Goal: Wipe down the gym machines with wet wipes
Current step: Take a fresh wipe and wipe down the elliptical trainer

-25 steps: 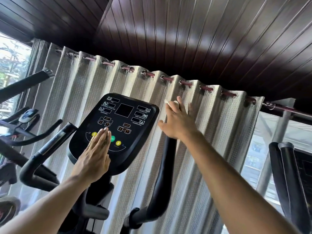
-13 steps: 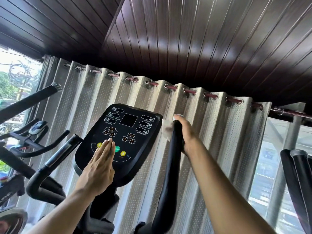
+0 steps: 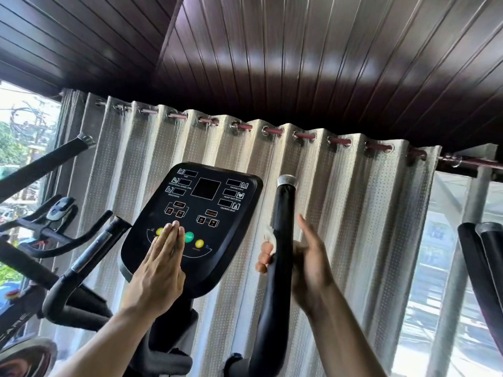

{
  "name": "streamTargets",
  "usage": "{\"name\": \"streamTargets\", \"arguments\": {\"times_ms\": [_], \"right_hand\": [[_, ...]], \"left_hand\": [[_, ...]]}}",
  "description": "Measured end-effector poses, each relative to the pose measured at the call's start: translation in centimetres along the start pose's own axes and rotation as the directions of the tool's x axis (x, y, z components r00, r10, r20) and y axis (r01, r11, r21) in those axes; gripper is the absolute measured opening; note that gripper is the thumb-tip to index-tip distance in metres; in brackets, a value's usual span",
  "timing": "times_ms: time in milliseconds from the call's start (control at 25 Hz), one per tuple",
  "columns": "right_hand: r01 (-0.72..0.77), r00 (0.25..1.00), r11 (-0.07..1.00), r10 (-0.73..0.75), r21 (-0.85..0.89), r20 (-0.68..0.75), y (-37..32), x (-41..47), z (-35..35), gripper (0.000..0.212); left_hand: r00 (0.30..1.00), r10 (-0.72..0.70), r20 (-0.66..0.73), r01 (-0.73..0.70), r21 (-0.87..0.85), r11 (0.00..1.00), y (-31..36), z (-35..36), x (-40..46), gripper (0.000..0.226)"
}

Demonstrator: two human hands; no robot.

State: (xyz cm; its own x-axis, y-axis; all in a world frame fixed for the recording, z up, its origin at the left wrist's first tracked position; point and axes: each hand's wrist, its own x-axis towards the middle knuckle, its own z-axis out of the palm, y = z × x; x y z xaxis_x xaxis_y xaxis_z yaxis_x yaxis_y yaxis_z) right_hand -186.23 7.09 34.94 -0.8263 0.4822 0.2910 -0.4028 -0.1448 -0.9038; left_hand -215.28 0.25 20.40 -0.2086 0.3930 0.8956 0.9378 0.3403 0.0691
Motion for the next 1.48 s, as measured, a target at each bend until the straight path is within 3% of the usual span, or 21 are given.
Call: {"name": "streamTargets", "arguments": {"times_ms": [160, 280, 360, 560, 720, 840, 1040, 1200, 1280, 1360, 1400, 1440, 1480], "right_hand": [[-0.002, 0.996, 0.999, -0.001, -0.041, -0.09, -3.7, 3.0, 1.1, 0.075], [0.061, 0.972, 0.997, -0.072, -0.057, -0.223, -7.1, 6.5, 1.8, 0.058], [0.055, 0.969, 0.997, -0.064, -0.044, -0.239, -7.5, 6.6, 1.4, 0.064], [-0.059, 0.977, 0.998, 0.051, -0.033, -0.209, -2.5, -0.3, 1.3, 0.072], [-0.073, 0.98, 0.986, 0.042, -0.152, -0.194, 2.4, -6.0, 1.3, 0.073], [-0.081, 0.984, 0.966, 0.038, -0.245, -0.175, 5.2, -9.7, 1.0, 0.063], [-0.009, 0.985, 0.955, -0.043, -0.297, -0.169, 7.0, -11.9, -0.3, 0.029], [0.067, 0.939, 0.858, -0.227, -0.51, -0.259, 7.1, -12.0, 0.5, 0.039], [0.201, 0.82, 0.684, -0.509, -0.701, -0.262, 5.1, -11.2, 1.0, 0.034], [0.274, 0.59, 0.226, -0.807, -0.935, -0.022, 1.4, -8.3, 0.2, 0.028], [0.279, 0.494, -0.013, -0.855, -0.96, 0.155, -0.9, -6.0, -0.4, 0.025], [0.275, 0.456, -0.183, -0.84, -0.944, 0.295, -3.1, -3.5, -0.8, 0.022], [0.259, 0.47, -0.284, -0.798, -0.923, 0.377, -5.1, -1.3, -0.7, 0.02]], "left_hand": [[1.0, -0.021, 0.022, 0.021, -0.012, 1.0, -0.1, -0.3, 0.1, 0.081], [0.999, -0.032, 0.009, 0.032, -0.033, 0.999, 0.0, 0.0, 0.0, 0.08], [1.0, -0.028, -0.009, 0.028, -0.037, 0.999, -0.2, 0.1, 0.0, 0.08], [0.998, -0.052, 0.024, 0.053, -0.039, 0.998, 0.2, -0.3, 0.1, 0.085], [0.997, -0.062, 0.051, 0.063, -0.024, 0.998, 0.5, -0.6, -0.2, 0.087], [0.996, -0.058, 0.064, 0.059, -0.018, 0.998, 0.5, -1.0, 0.0, 0.087], [0.994, -0.062, 0.094, 0.064, -0.018, 0.998, 0.6, -1.2, -0.2, 0.088], [0.994, -0.072, 0.076, 0.076, -0.049, 0.996, 0.6, -1.1, -0.4, 0.088], [0.995, -0.07, 0.064, 0.073, -0.056, 0.996, 0.6, -1.0, -0.4, 0.088], [0.996, -0.067, 0.052, 0.07, -0.064, 0.996, 0.4, -0.8, -0.4, 0.089], [0.997, -0.064, 0.05, 0.067, -0.066, 0.996, 0.3, -0.7, -0.5, 0.089], [0.997, -0.06, 0.046, 0.063, -0.067, 0.996, 0.2, -0.5, -0.6, 0.089], [0.998, -0.056, 0.041, 0.059, -0.068, 0.996, 0.1, -0.5, -0.5, 0.089]]}}
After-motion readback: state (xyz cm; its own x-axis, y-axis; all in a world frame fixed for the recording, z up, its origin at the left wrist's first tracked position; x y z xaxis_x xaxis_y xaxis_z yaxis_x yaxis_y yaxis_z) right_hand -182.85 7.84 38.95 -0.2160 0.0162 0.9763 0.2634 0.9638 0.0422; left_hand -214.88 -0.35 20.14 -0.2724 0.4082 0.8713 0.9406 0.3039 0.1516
